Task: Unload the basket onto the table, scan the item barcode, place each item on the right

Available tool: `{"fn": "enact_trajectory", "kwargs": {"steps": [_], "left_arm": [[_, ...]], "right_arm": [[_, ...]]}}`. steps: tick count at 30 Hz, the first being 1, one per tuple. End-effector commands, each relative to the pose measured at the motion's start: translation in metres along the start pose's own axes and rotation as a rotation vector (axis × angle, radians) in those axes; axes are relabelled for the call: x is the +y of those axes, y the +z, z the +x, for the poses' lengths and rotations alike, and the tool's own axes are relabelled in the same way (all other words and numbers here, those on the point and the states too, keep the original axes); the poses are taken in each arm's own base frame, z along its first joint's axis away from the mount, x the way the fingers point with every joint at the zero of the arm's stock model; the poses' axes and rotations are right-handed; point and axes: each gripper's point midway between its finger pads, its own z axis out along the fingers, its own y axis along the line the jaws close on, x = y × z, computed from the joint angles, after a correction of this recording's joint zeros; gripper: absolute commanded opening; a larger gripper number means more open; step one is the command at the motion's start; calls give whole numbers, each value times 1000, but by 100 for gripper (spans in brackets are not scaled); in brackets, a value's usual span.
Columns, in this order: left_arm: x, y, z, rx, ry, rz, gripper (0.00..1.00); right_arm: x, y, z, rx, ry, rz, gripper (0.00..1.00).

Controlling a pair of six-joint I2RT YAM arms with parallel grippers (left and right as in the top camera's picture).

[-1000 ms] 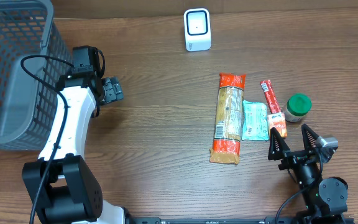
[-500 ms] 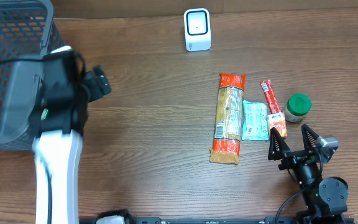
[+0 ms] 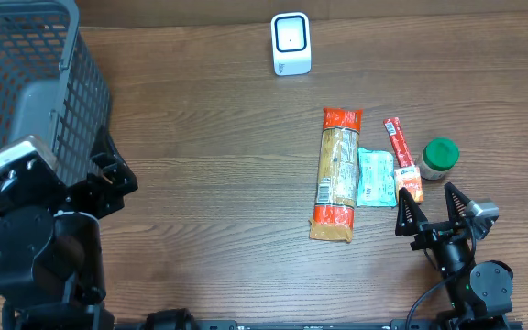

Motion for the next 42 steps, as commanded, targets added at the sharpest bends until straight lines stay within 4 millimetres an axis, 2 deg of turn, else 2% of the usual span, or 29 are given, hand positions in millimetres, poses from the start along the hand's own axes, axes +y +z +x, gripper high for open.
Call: {"fn": "enact_trajectory", "kwargs": {"steps": [1,4,9,19,27,32,37,42], "left_arm": [[4,-7,-1,-12,8,-10,100],[8,-12,10,1,11,-12,100],[18,-25,42,23,16,-17,100],[45,-45,128,83,33,-40,100],[51,-44,163,68,13,-27,100],[46,-40,147,-81,-71,12,100],[23,-37,109,-284,-137,151,100],[-4,-47,66,-534,-164,321,100]], "right_arm": [[-2,0,1,-6,-7,5,100],[-2,0,1,-6,-7,5,100],[-2,0,1,-6,-7,4,100],[-2,0,1,-7,-7,4,100],[-2,0,1,-7,-7,4,100],[-2,0,1,-6,-7,4,100],[-2,0,1,-6,-7,5,100],[-2,0,1,-7,-7,4,100]]}}
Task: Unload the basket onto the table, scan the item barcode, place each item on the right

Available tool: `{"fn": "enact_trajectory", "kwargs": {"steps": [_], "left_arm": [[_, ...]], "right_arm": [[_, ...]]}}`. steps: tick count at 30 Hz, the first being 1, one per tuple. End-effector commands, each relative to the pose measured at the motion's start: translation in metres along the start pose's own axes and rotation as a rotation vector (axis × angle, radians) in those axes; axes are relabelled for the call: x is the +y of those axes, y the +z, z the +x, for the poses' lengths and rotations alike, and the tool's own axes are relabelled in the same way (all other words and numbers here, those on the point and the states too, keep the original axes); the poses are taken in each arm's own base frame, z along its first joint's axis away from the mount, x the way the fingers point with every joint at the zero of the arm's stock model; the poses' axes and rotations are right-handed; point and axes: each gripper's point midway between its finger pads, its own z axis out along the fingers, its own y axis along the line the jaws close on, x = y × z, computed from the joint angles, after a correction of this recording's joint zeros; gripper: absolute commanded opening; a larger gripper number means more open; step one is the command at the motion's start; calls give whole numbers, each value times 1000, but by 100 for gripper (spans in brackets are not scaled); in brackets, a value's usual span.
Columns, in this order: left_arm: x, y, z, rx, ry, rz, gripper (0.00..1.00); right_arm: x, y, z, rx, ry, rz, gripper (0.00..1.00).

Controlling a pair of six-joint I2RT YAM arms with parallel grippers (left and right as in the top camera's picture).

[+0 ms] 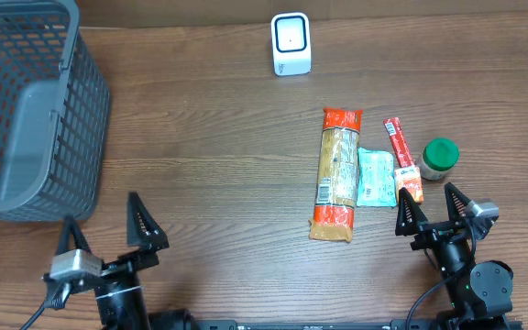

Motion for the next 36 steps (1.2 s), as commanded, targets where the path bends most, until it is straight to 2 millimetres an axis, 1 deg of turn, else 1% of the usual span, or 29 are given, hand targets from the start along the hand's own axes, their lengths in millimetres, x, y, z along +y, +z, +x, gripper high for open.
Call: {"fn": "enact_trajectory", "kwargs": {"steps": [1,4,6,10,13,18,23,30,36], "left_arm": [[-23,4,-10,-113,-37,148,100],[-35,2,-22,-234,-45,237,100],[-39,0,-24,-290,-53,271,100],[-39,0,-12,-326,-51,308,100],[-34,6,10,-288,-67,298,100],[-22,15,54,-195,-81,272,100],[-15,19,78,-134,-78,252,100],[3,24,139,89,-65,177,100],[21,15,196,323,-51,97,100]], "right_arm": [[-2,0,1,-6,-6,4,100],[-2,0,1,-6,-6,4,100],[-2,0,1,-6,-6,4,100],[-2,0,1,-6,-6,4,100],[-2,0,1,-6,-6,4,100],[-2,0,1,-6,-6,4,100],[-2,0,1,-6,-6,4,100],[-2,0,1,-6,-6,4,100],[-2,0,1,-6,-6,4,100]]}}
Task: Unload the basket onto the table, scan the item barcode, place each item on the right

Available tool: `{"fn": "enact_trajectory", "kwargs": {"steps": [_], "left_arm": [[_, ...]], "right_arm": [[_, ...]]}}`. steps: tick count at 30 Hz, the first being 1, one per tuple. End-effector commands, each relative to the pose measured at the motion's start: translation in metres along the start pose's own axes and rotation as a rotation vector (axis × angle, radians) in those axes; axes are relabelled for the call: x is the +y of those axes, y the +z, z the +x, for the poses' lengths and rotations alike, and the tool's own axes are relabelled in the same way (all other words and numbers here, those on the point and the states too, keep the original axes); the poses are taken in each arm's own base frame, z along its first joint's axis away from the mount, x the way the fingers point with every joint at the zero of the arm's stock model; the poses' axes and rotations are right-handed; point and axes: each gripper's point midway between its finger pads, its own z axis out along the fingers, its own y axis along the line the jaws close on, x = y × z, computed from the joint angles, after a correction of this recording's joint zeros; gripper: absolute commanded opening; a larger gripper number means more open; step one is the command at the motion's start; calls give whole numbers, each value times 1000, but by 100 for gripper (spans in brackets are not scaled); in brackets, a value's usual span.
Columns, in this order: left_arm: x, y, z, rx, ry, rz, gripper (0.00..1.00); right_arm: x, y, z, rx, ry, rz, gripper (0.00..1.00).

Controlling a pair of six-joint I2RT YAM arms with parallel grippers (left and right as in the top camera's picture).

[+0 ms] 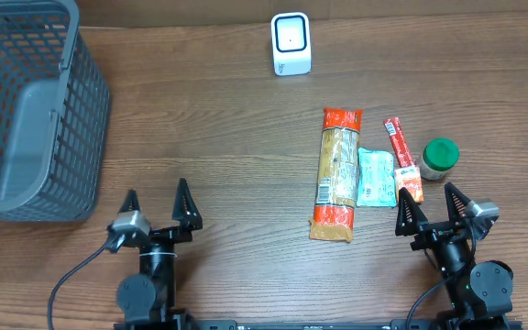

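Observation:
The white barcode scanner (291,43) stands at the back middle of the table. To the right lie a long orange-ended pasta packet (337,174), a small teal packet (375,176), a thin red stick packet (401,170) and a green-lidded jar (439,158). My right gripper (434,207) is open at the front right, just short of the red packet's near end, holding nothing. At the front left my left gripper (158,206) is open over bare wood, far from the items.
A grey mesh basket (27,110) fills the back left corner. The table (218,147) is brown wood, its front edge running just behind both arm bases.
My left gripper has moved right along the front edge, from about the far front left to nearer the middle, and still stands open. The right arm and all items have not moved.
At first the left arm was raised close under the camera, in front of the basket. Then it was down at the front left, open. Now it sits further right, open. The right gripper stayed open near the red packet throughout.

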Motion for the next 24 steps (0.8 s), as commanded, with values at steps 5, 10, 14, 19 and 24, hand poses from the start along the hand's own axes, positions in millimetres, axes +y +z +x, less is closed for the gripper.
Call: {"fn": "enact_trajectory", "kwargs": {"steps": [5,10,14,19,24], "left_arm": [[6,-2,31,120,42,-19,100],[-5,-3,35,135,186,39,100],[-9,-3,37,139,193,55,100],[-10,-3,37,138,217,58,100],[-10,-3,37,137,251,62,100]], "right_arm": [[-2,0,1,-7,-6,4,100],[-2,0,1,-7,-6,4,100],[-2,0,1,-7,-6,4,100],[-2,0,1,-6,-6,4,100],[-2,0,1,-7,-6,4,100]]}}
